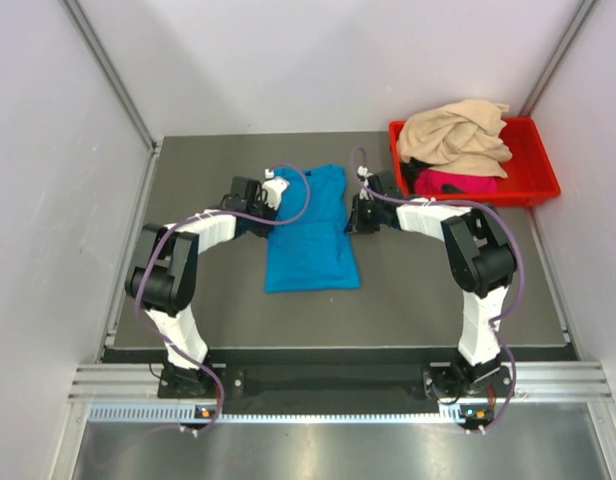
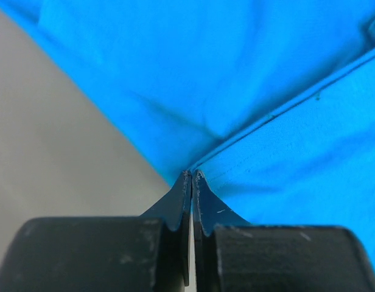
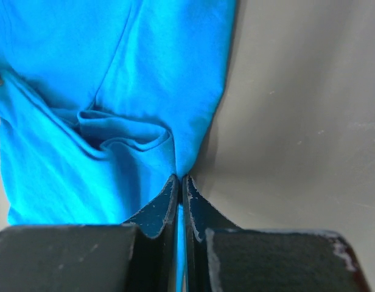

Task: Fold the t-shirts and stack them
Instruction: Fold the tshirt

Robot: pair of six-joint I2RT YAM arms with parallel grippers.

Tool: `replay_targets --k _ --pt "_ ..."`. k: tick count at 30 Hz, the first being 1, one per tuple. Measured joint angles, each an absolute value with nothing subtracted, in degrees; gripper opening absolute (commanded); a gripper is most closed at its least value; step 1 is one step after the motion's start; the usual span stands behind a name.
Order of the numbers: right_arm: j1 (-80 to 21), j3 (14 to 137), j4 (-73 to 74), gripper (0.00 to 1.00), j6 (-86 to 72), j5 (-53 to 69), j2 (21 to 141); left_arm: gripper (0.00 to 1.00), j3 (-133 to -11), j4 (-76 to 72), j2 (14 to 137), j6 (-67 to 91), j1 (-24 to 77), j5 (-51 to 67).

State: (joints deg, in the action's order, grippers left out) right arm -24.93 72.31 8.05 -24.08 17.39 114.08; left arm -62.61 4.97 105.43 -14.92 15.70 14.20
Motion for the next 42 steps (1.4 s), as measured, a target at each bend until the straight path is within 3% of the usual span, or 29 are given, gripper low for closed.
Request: replay_targets --k 15,17,18,21,26,31,41,42 --pt "-23.9 67.4 1.5 0.01 -26.3 17.8 112.7 0.00 -61.3 7.9 103.3 -16.5 13.5 11.2" --pt "-23.4 65.5 -0.4 0.08 -27.4 17.9 111.5 0.00 -61.6 8.3 103.3 -16.6 13.5 11.2" --pt "-23.1 64.8 -1.1 0.25 -27.9 18.1 111.0 0.00 -61.9 8.5 103.4 -16.6 13.5 11.5" --pt "-22.5 64.6 -1.9 0.46 -28.7 18.5 110.9 0.00 -62.9 9.3 103.4 -16.7 13.6 12.5" --pt "-22.2 65.1 -2.2 0.46 -28.6 19.3 110.9 0.00 -64.7 10.1 103.7 -16.8 14.4 13.5" --pt "-22.3 66.7 -2.0 0.37 -27.6 18.9 111.0 0.00 -66.1 10.6 104.5 -16.8 14.8 13.9" --pt "-23.1 70.1 -1.4 0.38 -27.0 19.4 114.2 0.00 -67.0 11.6 105.7 -16.6 14.8 13.9" --pt "-23.2 70.3 -1.0 0.34 -27.0 19.4 114.3 0.00 -67.1 11.7 105.7 -16.6 14.8 13.9"
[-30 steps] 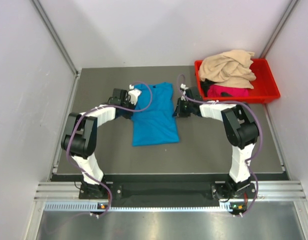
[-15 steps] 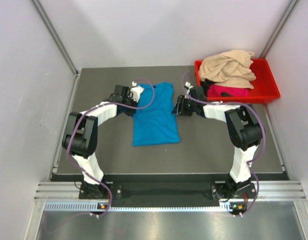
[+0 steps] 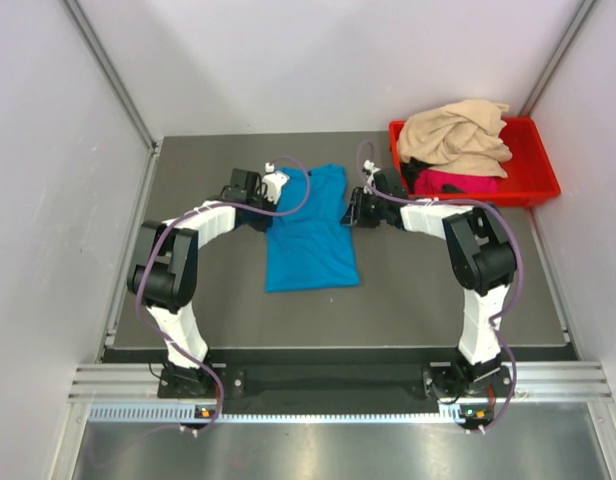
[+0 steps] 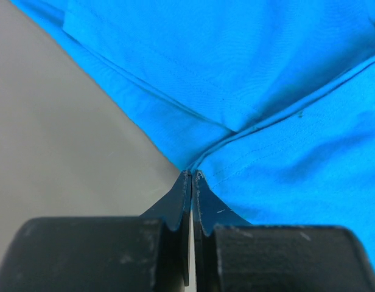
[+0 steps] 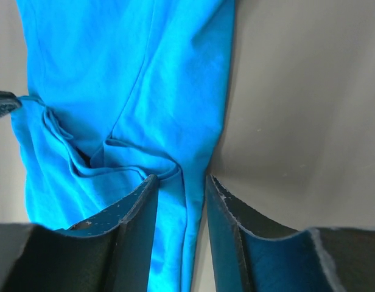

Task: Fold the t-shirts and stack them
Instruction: Fold the tshirt

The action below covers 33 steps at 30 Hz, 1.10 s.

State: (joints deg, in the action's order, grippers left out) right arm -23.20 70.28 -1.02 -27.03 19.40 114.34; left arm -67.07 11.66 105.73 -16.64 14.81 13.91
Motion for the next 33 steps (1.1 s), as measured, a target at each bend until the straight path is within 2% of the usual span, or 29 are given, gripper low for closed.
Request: replay_targets --k 2,3,5,13,25,27,28,29,30,32,33 --pt "-23.4 70.7 -0.6 0.24 -26.9 19.4 114.8 0.00 -67.4 11.7 105.8 -16.6 14.8 13.9" --pt "-23.5 70.9 -0.5 0.09 -26.7 19.3 115.0 0.00 -67.5 11.7 105.8 -16.6 14.8 13.9" --pt "-23.6 71.0 -0.4 0.00 -26.7 19.0 115.3 0.00 -67.5 11.7 105.8 -16.6 14.8 13.9" --pt "-23.4 70.5 -1.5 0.00 -28.6 15.6 115.4 0.00 -69.2 12.4 107.2 -16.5 14.9 13.8" --pt "-22.0 62.5 -10.7 0.00 -35.3 13.3 112.7 0.00 -71.7 13.1 110.7 -15.7 15.1 10.7" --pt "-21.6 62.2 -11.1 0.14 -35.7 13.8 112.5 0.10 -71.7 13.1 110.7 -15.8 15.2 11.1" --pt "-21.5 62.2 -11.2 0.21 -35.9 14.1 112.5 0.19 -71.7 13.1 110.7 -15.7 15.1 11.4" --pt "-21.5 62.3 -11.3 0.27 -35.8 14.6 112.5 0.35 -71.7 13.1 110.7 -15.8 15.1 11.8" --pt "-21.4 62.3 -11.4 0.37 -35.8 15.0 112.5 0.43 -71.7 13.0 110.7 -15.9 15.1 12.2" --pt "-21.3 62.4 -11.6 0.45 -35.6 16.0 112.5 0.52 -71.7 12.9 110.5 -15.2 15.1 12.9" --pt "-21.2 62.4 -11.6 0.46 -35.5 15.9 112.3 0.52 -71.7 12.9 110.4 -15.1 15.1 13.0"
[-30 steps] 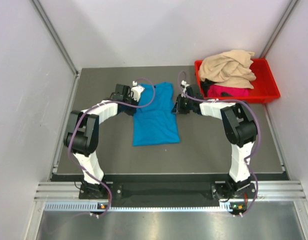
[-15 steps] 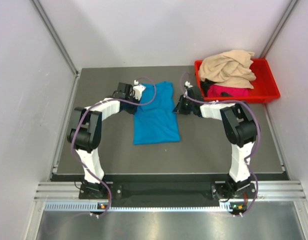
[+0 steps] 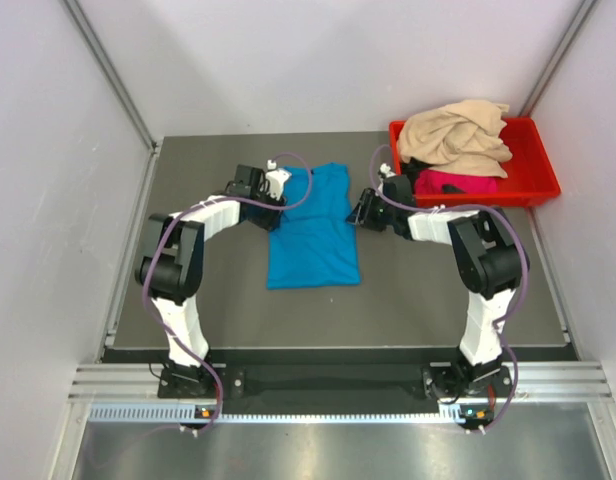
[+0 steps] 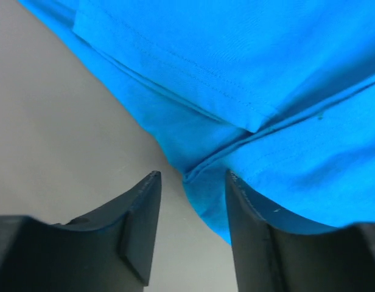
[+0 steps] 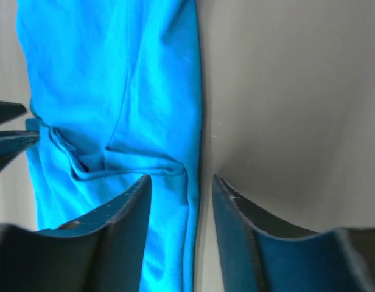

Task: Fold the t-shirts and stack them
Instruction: Fold the tshirt

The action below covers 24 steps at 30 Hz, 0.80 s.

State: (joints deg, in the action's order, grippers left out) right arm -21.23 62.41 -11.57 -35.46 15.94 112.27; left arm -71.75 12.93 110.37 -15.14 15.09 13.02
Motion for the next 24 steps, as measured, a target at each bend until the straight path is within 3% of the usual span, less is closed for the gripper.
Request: replay_targets --k 8,12,16,19,24 --pt "-21.8 59.6 -1.9 0.50 -29.4 9.6 101.6 0.55 -69.5 14.1 99.7 -15.6 15.7 13.1" --pt "-24.0 55.2 3.6 0.54 -26.8 6.2 92.1 0.55 -62.9 15.1 88.2 -20.1 19.0 14.4" --pt "-30.1 48.3 7.0 0.58 -27.2 4.4 85.1 0.65 -53.5 15.7 80.3 -28.2 27.2 14.0" --pt "-34.7 44.1 8.8 0.58 -28.6 4.8 83.5 0.67 -46.2 17.7 78.1 -33.7 33.3 13.3" --pt "-37.0 39.0 8.1 0.58 -32.0 6.4 83.5 0.68 -39.5 20.1 78.0 -39.0 34.9 11.0"
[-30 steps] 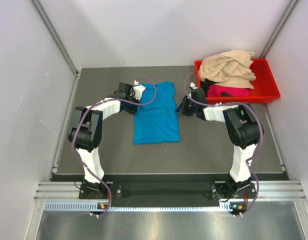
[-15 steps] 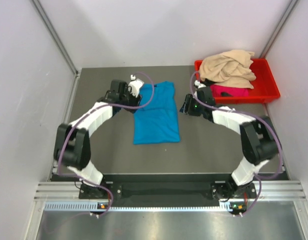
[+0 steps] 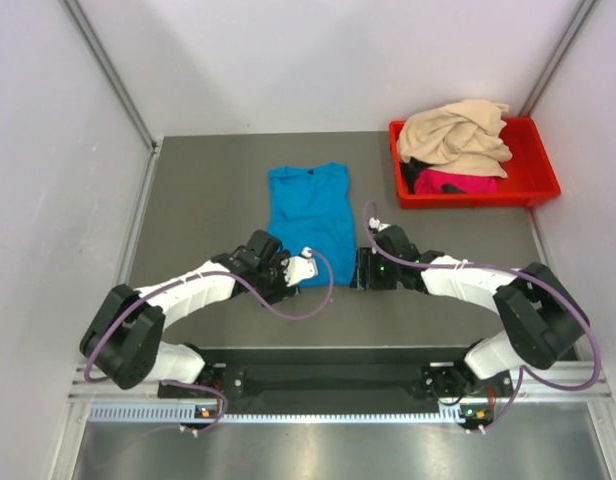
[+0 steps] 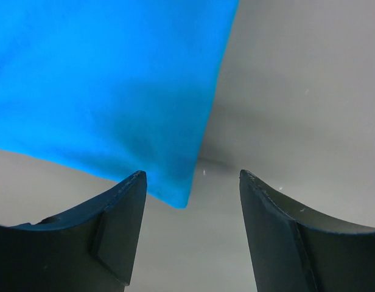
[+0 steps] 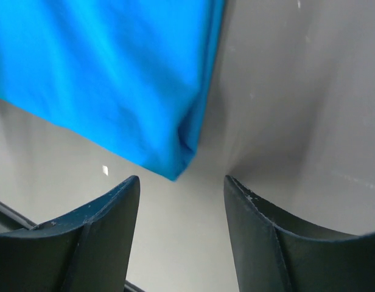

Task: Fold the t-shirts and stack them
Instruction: Fold the tshirt

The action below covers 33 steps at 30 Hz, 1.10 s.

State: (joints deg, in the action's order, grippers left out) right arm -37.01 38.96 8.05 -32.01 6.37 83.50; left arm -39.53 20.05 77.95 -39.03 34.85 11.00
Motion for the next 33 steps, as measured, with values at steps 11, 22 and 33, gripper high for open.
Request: replay_targets --k 11,22,33 --pt "-37.0 37.5 1.7 0.33 -35.4 7.3 85.0 0.34 -35.8 13.1 78.5 -41.5 34.7 8.9" --pt "-37.0 37.3 1.3 0.00 -35.8 9.6 85.1 0.00 -36.6 13.7 79.2 -39.6 34.8 7.2" --pt "-42.4 34.8 14.8 0.00 -37.3 15.2 68.9 0.00 -44.6 40.0 62.7 -36.4 34.9 12.4"
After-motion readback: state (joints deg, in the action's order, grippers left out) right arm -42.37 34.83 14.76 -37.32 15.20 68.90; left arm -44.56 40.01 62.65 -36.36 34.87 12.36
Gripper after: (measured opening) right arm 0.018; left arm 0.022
